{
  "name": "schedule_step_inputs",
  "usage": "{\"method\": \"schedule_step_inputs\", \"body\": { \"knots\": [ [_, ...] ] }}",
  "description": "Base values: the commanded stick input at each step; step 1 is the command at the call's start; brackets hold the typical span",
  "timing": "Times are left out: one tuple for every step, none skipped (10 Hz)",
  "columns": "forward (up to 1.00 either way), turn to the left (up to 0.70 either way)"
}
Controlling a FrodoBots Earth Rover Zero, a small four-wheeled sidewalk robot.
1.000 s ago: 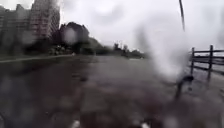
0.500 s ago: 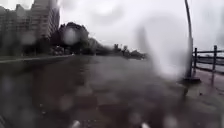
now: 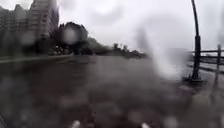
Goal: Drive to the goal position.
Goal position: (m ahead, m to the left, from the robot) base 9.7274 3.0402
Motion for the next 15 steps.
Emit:
{"method": "schedule_step_inputs", "body": {
  "knots": [
    [0.7,0.0],
    [0.7,0.0],
    [0.7,0.0],
    [0.7,0.26],
    [0.7,0.22],
    [0.7,0.09],
    [0.7,0.03],
    [0.7,0.0],
    [0.7,0.0],
    [0.7,0.0],
    [0.7,0.0],
    [0.7,0.0],
    [0.7,0.0],
    [0.7,0.0],
    [0.7,0.09]
  ]
}}
